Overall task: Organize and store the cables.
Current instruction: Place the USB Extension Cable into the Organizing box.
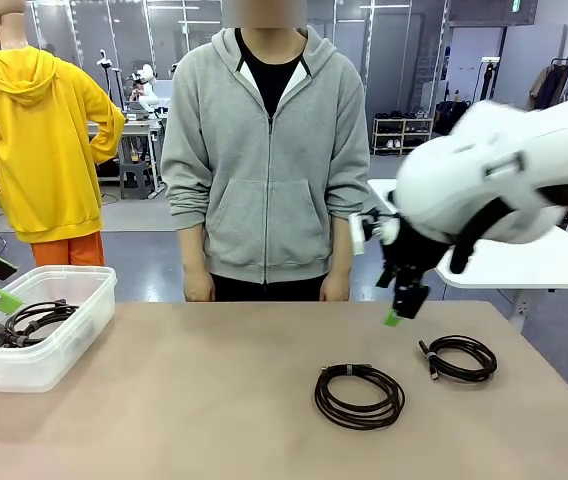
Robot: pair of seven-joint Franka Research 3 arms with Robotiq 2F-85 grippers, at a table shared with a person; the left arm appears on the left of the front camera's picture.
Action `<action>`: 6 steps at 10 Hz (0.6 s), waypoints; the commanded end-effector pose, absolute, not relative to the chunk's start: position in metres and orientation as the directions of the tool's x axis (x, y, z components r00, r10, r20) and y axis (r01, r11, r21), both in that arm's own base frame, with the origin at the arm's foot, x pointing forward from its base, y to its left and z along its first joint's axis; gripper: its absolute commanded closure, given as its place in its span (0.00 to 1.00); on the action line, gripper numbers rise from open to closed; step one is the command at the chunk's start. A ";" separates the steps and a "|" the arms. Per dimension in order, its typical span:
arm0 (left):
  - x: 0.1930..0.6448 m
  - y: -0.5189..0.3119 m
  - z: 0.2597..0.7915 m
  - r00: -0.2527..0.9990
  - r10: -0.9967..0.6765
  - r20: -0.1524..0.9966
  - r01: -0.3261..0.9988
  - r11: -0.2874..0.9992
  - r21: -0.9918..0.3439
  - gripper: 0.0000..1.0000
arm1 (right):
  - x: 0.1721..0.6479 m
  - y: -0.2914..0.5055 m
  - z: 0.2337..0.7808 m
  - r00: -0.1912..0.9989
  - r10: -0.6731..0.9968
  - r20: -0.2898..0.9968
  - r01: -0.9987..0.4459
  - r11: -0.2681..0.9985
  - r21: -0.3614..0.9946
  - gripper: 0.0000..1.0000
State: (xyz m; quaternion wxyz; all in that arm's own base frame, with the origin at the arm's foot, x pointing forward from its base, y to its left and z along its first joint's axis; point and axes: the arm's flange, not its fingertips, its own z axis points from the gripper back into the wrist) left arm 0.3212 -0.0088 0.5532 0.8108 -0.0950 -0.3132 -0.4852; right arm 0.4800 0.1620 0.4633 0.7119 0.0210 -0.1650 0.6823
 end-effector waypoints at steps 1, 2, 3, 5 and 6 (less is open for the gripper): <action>0.322 -0.011 0.559 0.356 -0.725 0.590 0.842 0.523 0.135 0.06 | 0.527 0.184 0.445 0.050 0.984 0.168 -0.992 0.068 -0.105 0.00; 0.322 -0.011 0.559 0.356 -0.725 0.590 0.842 0.523 0.135 0.06 | 0.540 0.195 0.428 0.059 0.989 0.139 -0.996 0.069 -0.064 0.00; 0.322 -0.011 0.559 0.356 -0.725 0.590 0.842 0.523 0.135 0.06 | 0.548 0.205 0.412 0.061 0.991 0.115 -0.997 0.067 -0.048 0.00; 0.322 -0.011 0.559 0.356 -0.725 0.590 0.842 0.523 0.135 0.06 | 0.560 0.210 0.375 0.070 0.995 0.070 -0.997 0.071 -0.011 0.00; 0.322 -0.011 0.559 0.356 -0.725 0.590 0.842 0.523 0.135 0.06 | 0.561 0.211 0.361 0.083 0.994 0.072 -0.997 0.082 0.011 0.00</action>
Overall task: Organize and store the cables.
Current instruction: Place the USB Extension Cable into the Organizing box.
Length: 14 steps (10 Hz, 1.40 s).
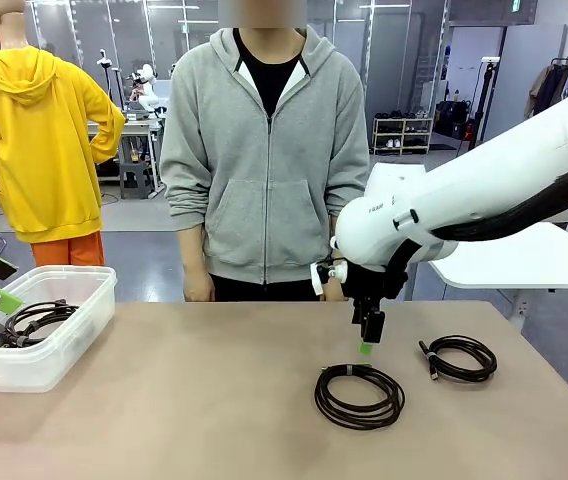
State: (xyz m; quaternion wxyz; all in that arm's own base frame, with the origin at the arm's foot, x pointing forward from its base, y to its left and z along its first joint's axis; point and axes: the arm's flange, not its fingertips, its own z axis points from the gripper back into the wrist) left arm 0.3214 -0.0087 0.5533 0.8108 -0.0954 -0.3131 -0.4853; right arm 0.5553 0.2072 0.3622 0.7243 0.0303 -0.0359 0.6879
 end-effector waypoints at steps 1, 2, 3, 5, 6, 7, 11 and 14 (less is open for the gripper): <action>0.322 -0.011 0.559 0.356 -0.725 0.590 0.842 0.523 0.135 0.06 | 0.560 0.214 0.350 0.083 0.994 0.067 -0.996 0.082 0.028 0.00; 0.322 -0.011 0.559 0.356 -0.725 0.590 0.842 0.523 0.135 0.06 | 0.559 0.217 0.339 0.081 0.995 0.061 -0.996 0.078 0.048 0.00; 0.322 -0.011 0.559 0.356 -0.725 0.590 0.842 0.523 0.135 0.06 | 0.559 0.219 0.329 0.079 0.996 0.050 -0.995 0.076 0.064 0.00; 0.322 -0.011 0.559 0.356 -0.725 0.590 0.842 0.523 0.135 0.06 | 0.558 0.223 0.312 0.079 0.996 0.047 -0.993 0.075 0.092 0.00; 0.322 -0.011 0.559 0.356 -0.725 0.590 0.842 0.523 0.135 0.06 | 0.557 0.226 0.304 0.078 0.996 0.035 -0.992 0.074 0.105 0.00; 0.322 -0.011 0.559 0.356 -0.725 0.590 0.842 0.523 0.135 0.06 | 0.556 0.229 0.297 0.074 0.997 0.018 -0.991 0.072 0.113 0.00; 0.322 -0.011 0.559 0.356 -0.725 0.590 0.842 0.523 0.135 0.06 | 0.553 0.232 0.295 0.068 0.998 0.001 -0.993 0.068 0.096 1.00; 0.322 -0.011 0.559 0.356 -0.725 0.590 0.842 0.523 0.135 0.06 | 0.552 0.234 0.300 0.072 0.997 0.004 -0.994 0.071 0.088 0.86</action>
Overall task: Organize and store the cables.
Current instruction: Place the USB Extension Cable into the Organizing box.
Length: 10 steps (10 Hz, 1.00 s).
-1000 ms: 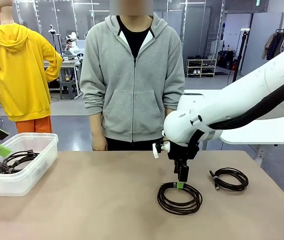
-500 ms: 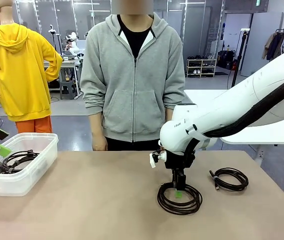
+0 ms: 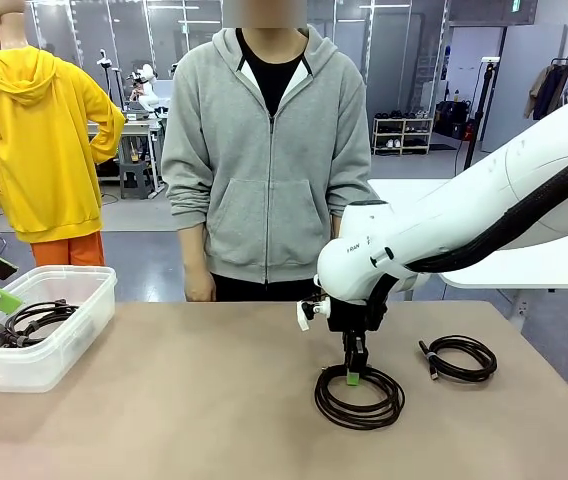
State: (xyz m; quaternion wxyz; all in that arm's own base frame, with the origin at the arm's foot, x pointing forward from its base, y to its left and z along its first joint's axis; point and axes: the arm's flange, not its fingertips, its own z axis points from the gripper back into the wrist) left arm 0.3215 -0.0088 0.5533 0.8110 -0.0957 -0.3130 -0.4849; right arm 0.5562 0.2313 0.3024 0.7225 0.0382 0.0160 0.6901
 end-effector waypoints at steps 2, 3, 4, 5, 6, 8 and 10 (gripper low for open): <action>0.322 -0.011 0.559 0.356 -0.725 0.590 0.842 0.523 0.135 0.06 | 0.552 0.234 0.312 0.068 0.998 0.010 -0.996 0.067 0.064 1.00; 0.322 -0.011 0.559 0.356 -0.725 0.590 0.842 0.523 0.135 0.06 | 0.553 0.233 0.321 0.091 0.996 0.008 -0.994 0.090 0.054 1.00; 0.322 -0.011 0.559 0.356 -0.725 0.590 0.842 0.523 0.135 0.06 | 0.553 0.231 0.332 0.095 0.995 0.021 -0.995 0.094 0.039 1.00; 0.322 -0.011 0.559 0.356 -0.725 0.590 0.842 0.523 0.135 0.06 | 0.552 0.230 0.346 0.095 0.995 0.019 -0.995 0.095 0.008 1.00; 0.322 -0.011 0.559 0.356 -0.725 0.590 0.842 0.523 0.135 0.06 | 0.551 0.230 0.362 0.095 0.995 0.024 -0.995 0.096 -0.029 1.00; 0.322 -0.011 0.559 0.356 -0.725 0.590 0.842 0.523 0.135 0.06 | 0.549 0.227 0.396 0.099 0.993 0.060 -0.989 0.104 -0.101 1.00; 0.322 -0.011 0.559 0.356 -0.725 0.590 0.842 0.523 0.135 0.06 | 0.546 0.217 0.411 0.089 0.991 0.105 -0.989 0.100 -0.108 1.00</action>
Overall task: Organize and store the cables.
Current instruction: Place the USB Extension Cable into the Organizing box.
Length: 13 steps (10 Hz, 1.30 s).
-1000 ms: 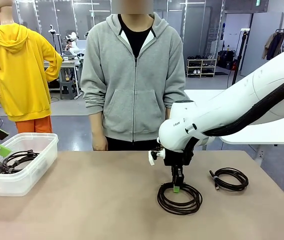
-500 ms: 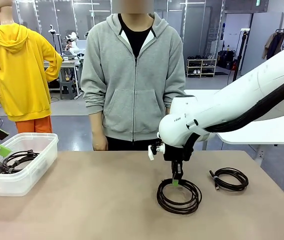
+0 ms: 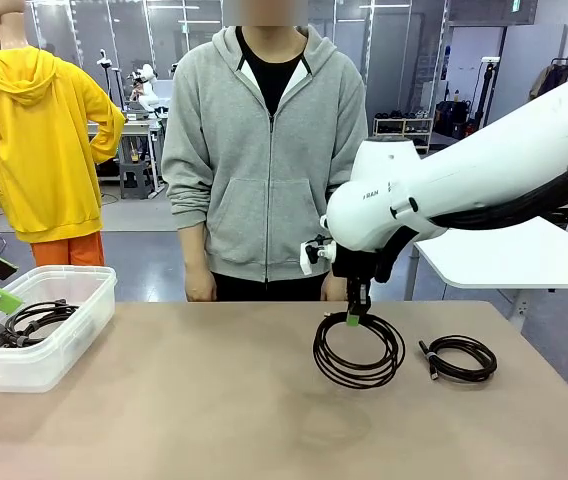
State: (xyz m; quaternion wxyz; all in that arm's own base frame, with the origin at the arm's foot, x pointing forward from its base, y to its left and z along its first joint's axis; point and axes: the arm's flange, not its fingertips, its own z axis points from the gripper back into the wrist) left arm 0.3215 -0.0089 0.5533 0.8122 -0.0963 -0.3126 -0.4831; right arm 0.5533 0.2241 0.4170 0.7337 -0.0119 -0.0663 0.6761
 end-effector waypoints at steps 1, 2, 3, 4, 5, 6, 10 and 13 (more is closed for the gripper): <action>0.322 -0.011 0.559 0.356 -0.725 0.590 0.842 0.523 0.135 0.06 | 0.555 0.227 0.406 0.071 0.995 0.073 -0.993 0.078 -0.091 1.00; 0.322 -0.011 0.559 0.356 -0.725 0.590 0.842 0.523 0.135 0.06 | 0.555 0.227 0.406 0.071 0.995 0.073 -0.993 0.078 -0.091 1.00; 0.322 -0.011 0.559 0.356 -0.725 0.590 0.842 0.523 0.135 0.06 | 0.555 0.227 0.406 0.071 0.995 0.073 -0.993 0.078 -0.091 1.00; 0.322 -0.011 0.559 0.356 -0.725 0.590 0.842 0.523 0.135 0.06 | 0.555 0.227 0.406 0.071 0.995 0.073 -0.993 0.078 -0.091 1.00; 0.322 -0.011 0.559 0.356 -0.725 0.590 0.842 0.523 0.135 0.06 | 0.555 0.227 0.406 0.071 0.995 0.073 -0.993 0.078 -0.091 1.00; 0.322 -0.011 0.559 0.356 -0.725 0.590 0.842 0.523 0.135 0.06 | 0.555 0.227 0.406 0.071 0.995 0.073 -0.993 0.078 -0.091 1.00; 0.322 -0.011 0.559 0.356 -0.725 0.590 0.842 0.523 0.135 0.06 | 0.586 0.282 0.427 0.013 1.000 -0.024 -0.997 0.011 -0.078 0.86; 0.322 -0.011 0.559 0.356 -0.725 0.590 0.842 0.523 0.135 0.06 | 0.615 0.384 0.417 -0.058 0.998 0.038 -0.998 -0.056 -0.034 0.86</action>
